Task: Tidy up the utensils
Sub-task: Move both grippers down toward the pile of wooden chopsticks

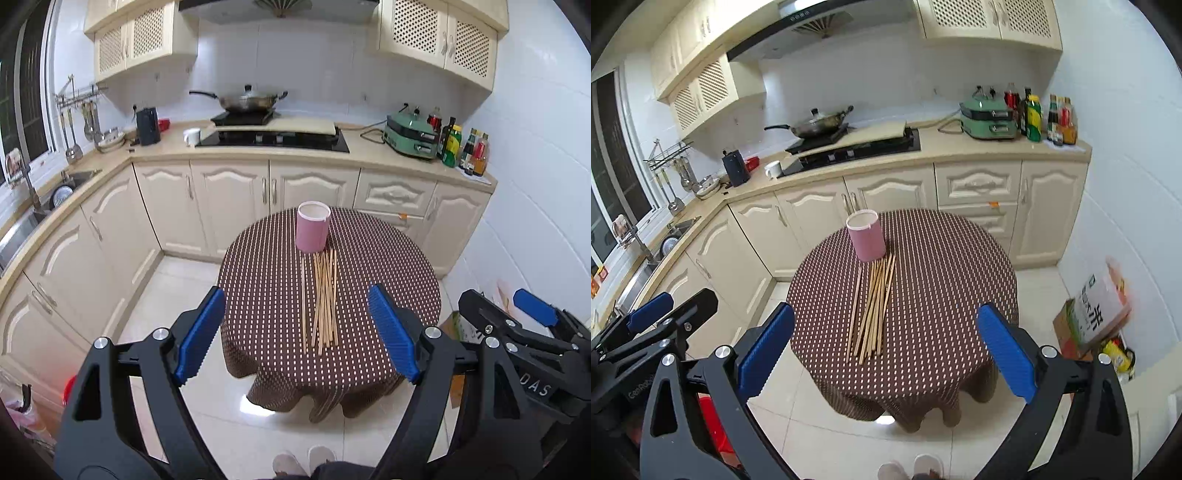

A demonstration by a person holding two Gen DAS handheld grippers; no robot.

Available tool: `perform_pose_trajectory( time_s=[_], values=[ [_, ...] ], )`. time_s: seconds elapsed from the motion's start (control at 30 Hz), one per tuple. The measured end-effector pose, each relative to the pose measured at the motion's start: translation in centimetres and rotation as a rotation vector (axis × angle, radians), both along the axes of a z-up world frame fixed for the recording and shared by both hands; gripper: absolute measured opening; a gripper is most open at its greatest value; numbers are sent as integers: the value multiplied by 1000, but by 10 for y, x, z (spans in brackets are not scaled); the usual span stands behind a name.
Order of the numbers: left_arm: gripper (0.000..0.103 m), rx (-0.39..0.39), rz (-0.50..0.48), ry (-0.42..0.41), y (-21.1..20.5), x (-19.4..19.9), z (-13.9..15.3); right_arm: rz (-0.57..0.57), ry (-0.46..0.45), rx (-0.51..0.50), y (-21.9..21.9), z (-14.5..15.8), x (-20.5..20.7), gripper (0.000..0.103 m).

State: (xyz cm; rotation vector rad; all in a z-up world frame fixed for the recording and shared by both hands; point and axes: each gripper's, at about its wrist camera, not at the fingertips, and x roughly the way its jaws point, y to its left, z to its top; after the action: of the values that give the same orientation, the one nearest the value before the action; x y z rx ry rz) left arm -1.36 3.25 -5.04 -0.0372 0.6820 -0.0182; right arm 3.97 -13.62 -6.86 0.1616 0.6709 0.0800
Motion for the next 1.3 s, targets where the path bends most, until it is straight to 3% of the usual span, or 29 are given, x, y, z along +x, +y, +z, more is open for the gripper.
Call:
perform_pose_trajectory(
  time_s=[0.33, 0.6, 0.73, 1.0, 1.13, 1.3],
  values=[
    [79, -17, 25, 137, 22, 2, -27, -44, 56, 18, 10, -17, -7, 95],
    [79, -55, 32, 268, 21, 31, -57, -35, 115, -7, 9, -33, 19, 95],
    [79, -45, 65, 356, 16, 56, -75, -5, 162, 2, 3, -45, 52, 95],
    [79, -120, 110, 487, 2, 118, -108, 76, 263, -36, -3, -72, 129, 95],
    [79, -132, 114, 565, -6, 145, -127, 100, 317, -36, -8, -90, 153, 95],
    [79, -205, 147, 652, 1, 171, -153, 111, 396, -39, -18, -117, 181, 95]
  ],
)
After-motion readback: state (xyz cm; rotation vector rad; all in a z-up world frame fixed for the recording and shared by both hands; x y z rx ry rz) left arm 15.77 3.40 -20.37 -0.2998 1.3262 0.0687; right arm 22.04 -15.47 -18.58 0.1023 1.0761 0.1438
